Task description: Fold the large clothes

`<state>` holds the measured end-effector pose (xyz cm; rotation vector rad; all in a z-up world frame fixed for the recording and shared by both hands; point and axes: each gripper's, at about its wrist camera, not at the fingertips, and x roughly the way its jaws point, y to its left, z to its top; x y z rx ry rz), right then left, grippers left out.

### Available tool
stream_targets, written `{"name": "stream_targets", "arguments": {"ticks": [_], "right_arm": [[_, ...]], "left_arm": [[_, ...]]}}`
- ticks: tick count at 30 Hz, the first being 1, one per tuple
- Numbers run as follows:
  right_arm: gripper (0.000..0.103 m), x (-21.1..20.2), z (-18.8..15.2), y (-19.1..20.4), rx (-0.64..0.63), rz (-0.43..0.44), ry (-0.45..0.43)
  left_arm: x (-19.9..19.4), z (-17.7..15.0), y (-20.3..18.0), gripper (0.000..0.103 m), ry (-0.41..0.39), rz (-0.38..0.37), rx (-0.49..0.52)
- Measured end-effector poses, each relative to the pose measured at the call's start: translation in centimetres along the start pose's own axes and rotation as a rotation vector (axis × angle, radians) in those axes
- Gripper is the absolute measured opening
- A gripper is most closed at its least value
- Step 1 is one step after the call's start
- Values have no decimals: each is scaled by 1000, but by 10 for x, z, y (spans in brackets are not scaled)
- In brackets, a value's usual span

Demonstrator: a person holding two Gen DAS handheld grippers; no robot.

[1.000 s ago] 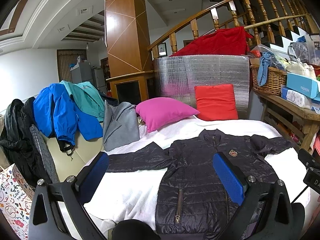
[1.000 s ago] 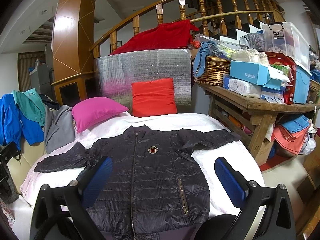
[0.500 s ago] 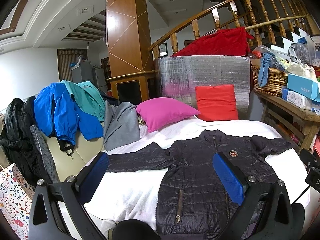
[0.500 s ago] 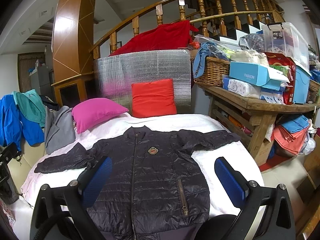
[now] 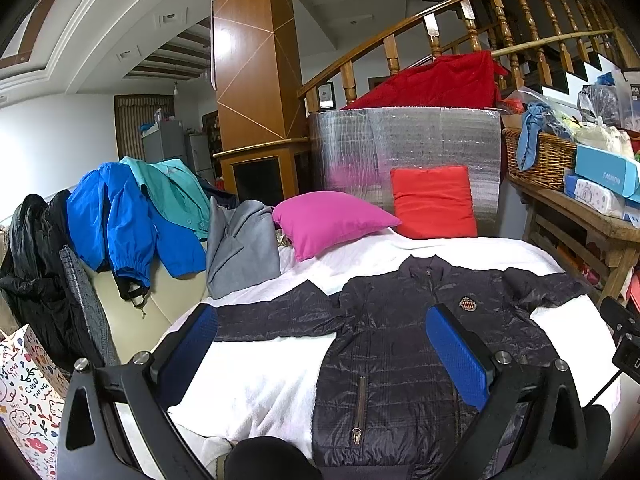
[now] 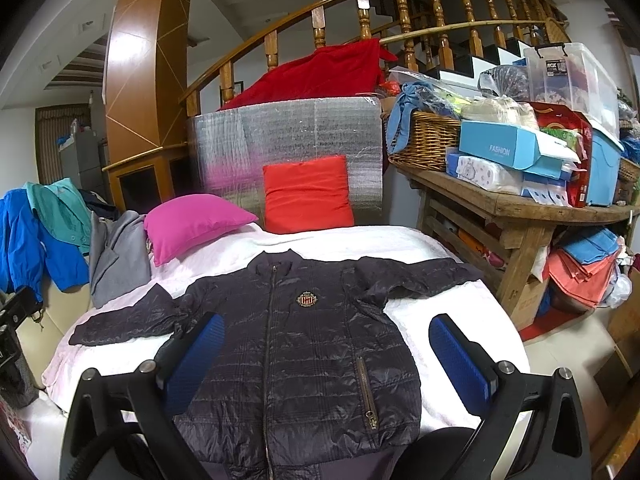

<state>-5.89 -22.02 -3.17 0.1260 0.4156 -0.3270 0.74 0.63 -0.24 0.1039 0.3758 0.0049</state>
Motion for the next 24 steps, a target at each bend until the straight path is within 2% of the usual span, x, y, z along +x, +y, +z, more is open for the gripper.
{"name": "stream_targets", "arguments": {"ticks": [14, 24], "right_arm": [[103, 4, -1, 1, 2, 4, 12], [103, 22, -5, 2, -5, 8, 44]], "left_arm": [[3, -2, -3, 103, 9, 4, 4], [18, -7, -4, 103, 33, 8, 12]]}}
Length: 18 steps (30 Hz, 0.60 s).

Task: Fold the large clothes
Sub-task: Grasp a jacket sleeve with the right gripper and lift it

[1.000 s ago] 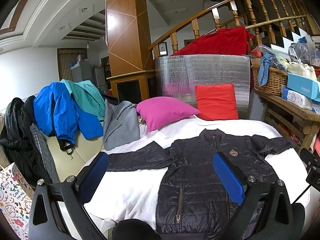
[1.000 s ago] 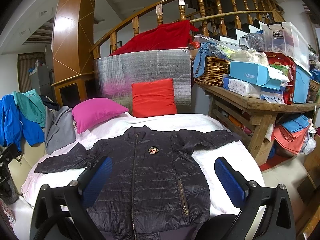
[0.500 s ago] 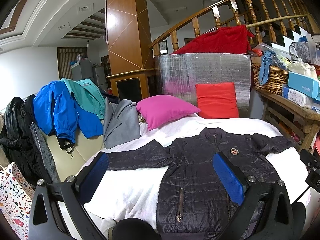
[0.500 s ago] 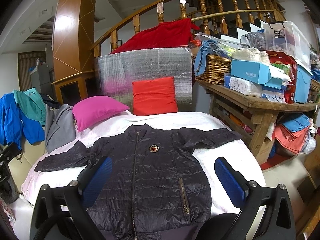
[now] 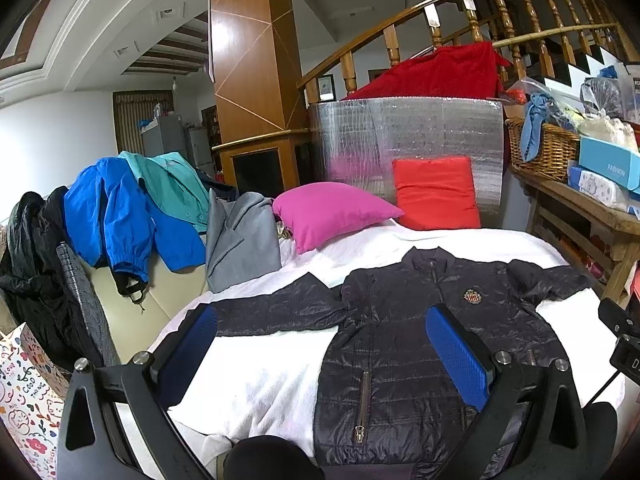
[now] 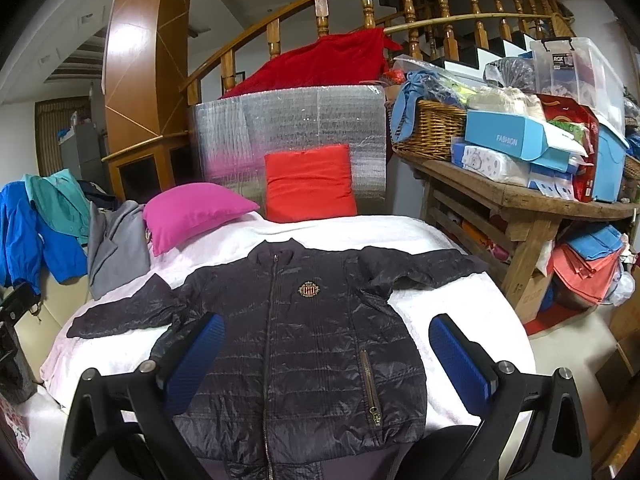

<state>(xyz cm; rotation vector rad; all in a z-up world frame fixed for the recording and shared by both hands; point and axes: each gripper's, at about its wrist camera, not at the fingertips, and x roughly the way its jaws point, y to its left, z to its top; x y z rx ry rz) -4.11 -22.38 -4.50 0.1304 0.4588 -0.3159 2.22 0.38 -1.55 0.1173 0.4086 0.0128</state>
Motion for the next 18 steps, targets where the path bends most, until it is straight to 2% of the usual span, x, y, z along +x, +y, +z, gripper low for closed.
{"name": "stream_targets", "arguments": {"ticks": [5, 8, 13, 15, 18], "right_arm": [[103, 29, 3, -12, 24, 15, 36], [103, 58, 7, -32, 69, 41, 57], [103, 143, 7, -118, 241, 130, 112], [103, 182, 2, -166, 332, 131, 118], [103, 232, -5, -228, 493, 122, 144]], "left_arm": [[33, -4, -8, 103, 58, -16, 18], [85, -11, -23, 103, 188, -88, 36], [195, -49, -69, 103, 424, -152, 108], [235, -66, -87, 103, 479, -152, 115], [282, -78, -110, 103, 487, -136, 107]]}}
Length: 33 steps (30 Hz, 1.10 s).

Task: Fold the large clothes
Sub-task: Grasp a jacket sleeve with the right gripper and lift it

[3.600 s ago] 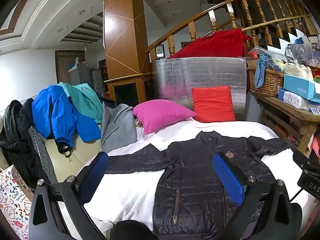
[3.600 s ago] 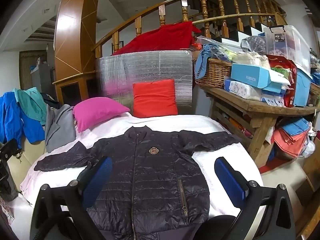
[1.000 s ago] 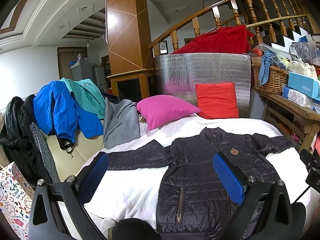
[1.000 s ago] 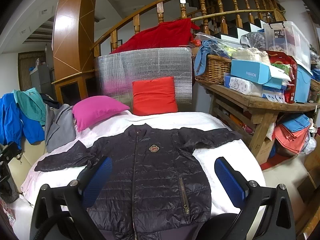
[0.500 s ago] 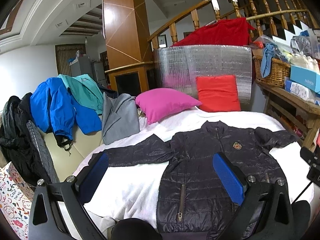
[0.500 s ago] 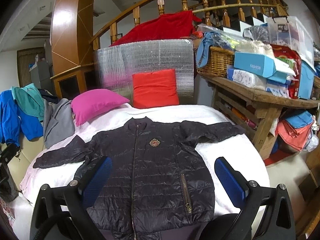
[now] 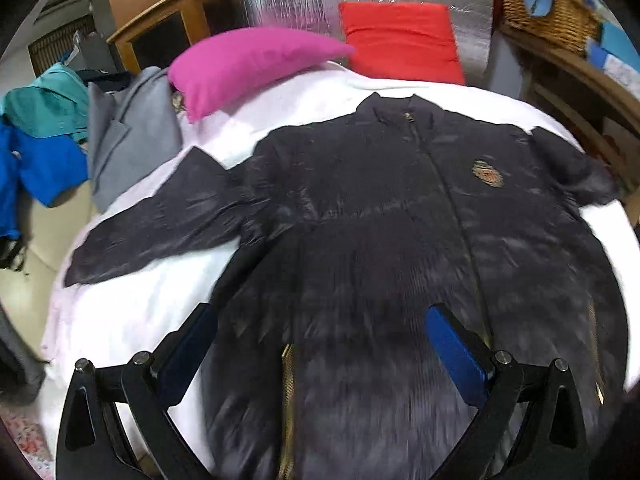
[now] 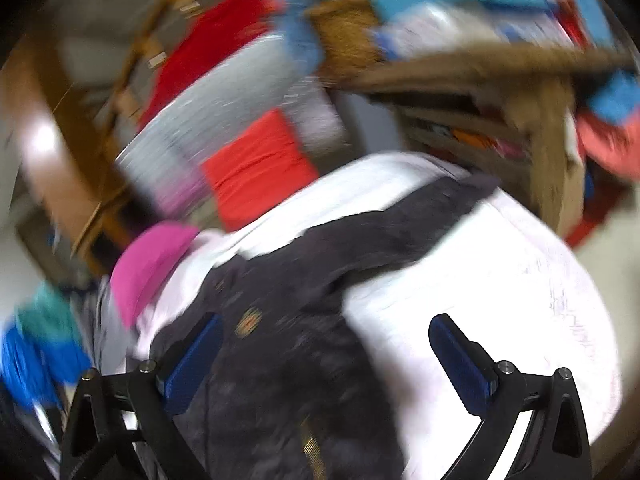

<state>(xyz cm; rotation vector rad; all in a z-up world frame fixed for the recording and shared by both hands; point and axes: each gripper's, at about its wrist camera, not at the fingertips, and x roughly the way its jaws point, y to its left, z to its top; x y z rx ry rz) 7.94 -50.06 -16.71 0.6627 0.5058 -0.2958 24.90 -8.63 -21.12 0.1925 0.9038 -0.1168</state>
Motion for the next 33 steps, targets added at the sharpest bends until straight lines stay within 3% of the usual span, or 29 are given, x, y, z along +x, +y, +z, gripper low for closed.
{"name": "stream_targets", "arguments": {"ticks": [5, 8, 10, 12, 15, 19, 23, 24, 25, 26, 30, 33], "right_arm": [[103, 72, 49, -97, 286, -49, -43], [102, 111, 70, -139, 418, -53, -59], [99, 132, 81, -161, 462, -63, -71], [98, 152, 93, -182, 486, -97, -78], [97, 176, 107, -204, 506, -159, -85], [94, 200, 125, -229, 515, -207, -79], [93, 228, 141, -233, 469, -238, -64], [83, 233, 144, -232, 444, -249, -66], [55, 238, 146, -230, 425, -257, -63], [40, 242, 148, -227, 408, -259, -59], [24, 240, 144, -210, 386, -214, -88], [21, 231, 146, -179, 329, -173, -115]], "left_arm": [[59, 23, -21, 103, 29, 19, -19], [98, 30, -37, 103, 140, 61, 32], [110, 26, -43, 103, 150, 73, 58], [108, 23, -45, 103, 94, 64, 59], [107, 19, -44, 103, 69, 38, 56], [114, 12, -23, 103, 72, -62, -77], [110, 10, -28, 103, 66, -37, -60], [109, 10, -28, 103, 68, -36, -60], [108, 10, -28, 103, 73, -38, -64], [107, 10, -29, 103, 74, -40, -68], [113, 25, -22, 103, 88, -30, -59], [92, 35, -21, 103, -35, 17, -36]]}}
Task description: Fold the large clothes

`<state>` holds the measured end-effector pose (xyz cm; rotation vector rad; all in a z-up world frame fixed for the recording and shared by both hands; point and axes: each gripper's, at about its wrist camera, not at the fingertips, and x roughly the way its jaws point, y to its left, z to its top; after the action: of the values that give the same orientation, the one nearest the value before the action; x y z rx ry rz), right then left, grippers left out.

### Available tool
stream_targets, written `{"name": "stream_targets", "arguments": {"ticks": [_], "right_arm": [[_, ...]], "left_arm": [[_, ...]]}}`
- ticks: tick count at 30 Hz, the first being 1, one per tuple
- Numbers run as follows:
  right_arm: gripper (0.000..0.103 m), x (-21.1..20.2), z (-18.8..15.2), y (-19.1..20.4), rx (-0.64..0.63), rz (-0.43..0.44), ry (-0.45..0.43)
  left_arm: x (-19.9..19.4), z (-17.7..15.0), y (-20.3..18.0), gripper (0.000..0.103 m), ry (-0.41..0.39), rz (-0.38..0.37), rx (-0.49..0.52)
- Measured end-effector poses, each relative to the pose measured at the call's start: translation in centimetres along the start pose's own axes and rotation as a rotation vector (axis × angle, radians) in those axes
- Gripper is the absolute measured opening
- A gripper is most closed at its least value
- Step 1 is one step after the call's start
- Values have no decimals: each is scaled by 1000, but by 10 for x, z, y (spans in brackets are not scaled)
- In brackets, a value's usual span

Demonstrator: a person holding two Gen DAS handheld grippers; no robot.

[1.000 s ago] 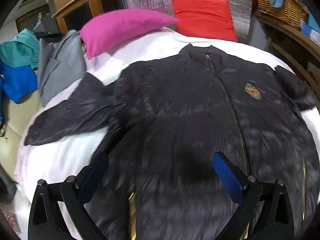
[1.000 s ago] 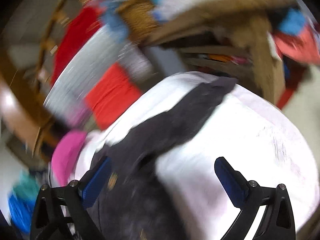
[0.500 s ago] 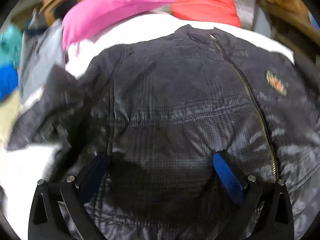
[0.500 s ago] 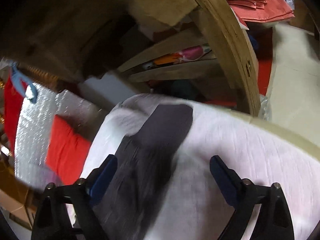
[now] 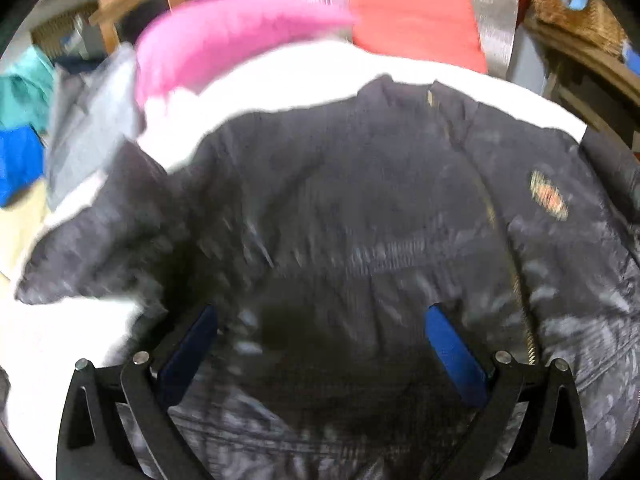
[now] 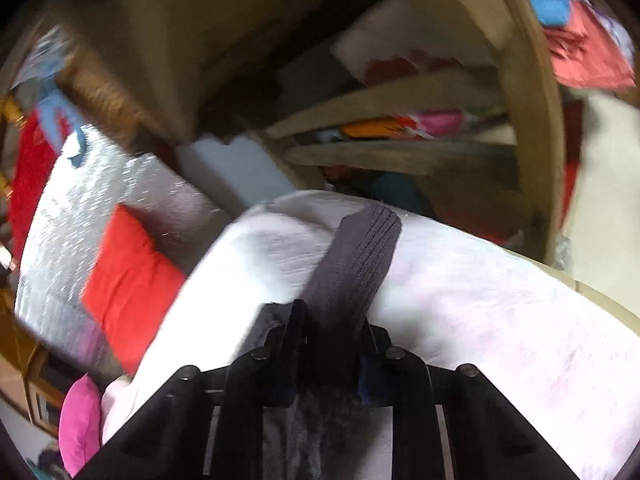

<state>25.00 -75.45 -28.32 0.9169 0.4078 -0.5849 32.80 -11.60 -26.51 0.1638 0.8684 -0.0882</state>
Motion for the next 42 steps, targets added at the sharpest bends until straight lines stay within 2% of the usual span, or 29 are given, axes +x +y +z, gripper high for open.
{"name": "stream_targets", "arguments": {"ticks": [4, 8, 11, 16, 21, 23, 24, 26, 27, 28, 31, 34, 36, 39, 42], "right_arm": [[16, -42, -15, 58, -64, 134, -23], [16, -85, -43, 128, -151, 269, -24], [16, -113, -80, 181, -217, 356, 12], [16, -135, -149, 258, -291, 481, 114], [16, -144, -234, 321, -356, 561, 256], [20, -143, -268, 342, -368, 595, 334], [23, -141, -285, 352, -372, 605, 387], [47, -140, -314, 369, -398, 596, 488], [72, -140, -323, 375, -407, 594, 526], [78, -144, -331, 378, -409, 606, 554], [78, -169, -334, 370, -453, 648, 513], [78, -187, -313, 349, -489, 594, 430], [78, -191, -293, 327, -511, 523, 378], [78, -177, -253, 270, -492, 339, 317], [78, -157, -226, 209, -415, 211, 298]], "left_arm": [[-26, 10, 11, 103, -101, 49, -13], [-34, 13, 35, 103, -129, 92, -71], [-43, 12, 54, 103, -145, 124, -105], [-61, 3, 100, 103, -175, 169, -180], [-72, -3, 139, 103, -204, 190, -261], [-71, -3, 149, 103, -197, 186, -288], [-72, -4, 154, 103, -191, 180, -306], [-73, -6, 160, 103, -182, 161, -326], [-72, -6, 161, 103, -177, 146, -334], [-72, -6, 162, 103, -172, 127, -339], [-70, -6, 159, 103, -163, 66, -344], [-58, -4, 148, 103, -120, -18, -328], [-47, -4, 141, 103, -72, -56, -334], [-33, 0, 126, 103, -35, -98, -338], [-29, 6, 110, 103, -60, -110, -301]]}}
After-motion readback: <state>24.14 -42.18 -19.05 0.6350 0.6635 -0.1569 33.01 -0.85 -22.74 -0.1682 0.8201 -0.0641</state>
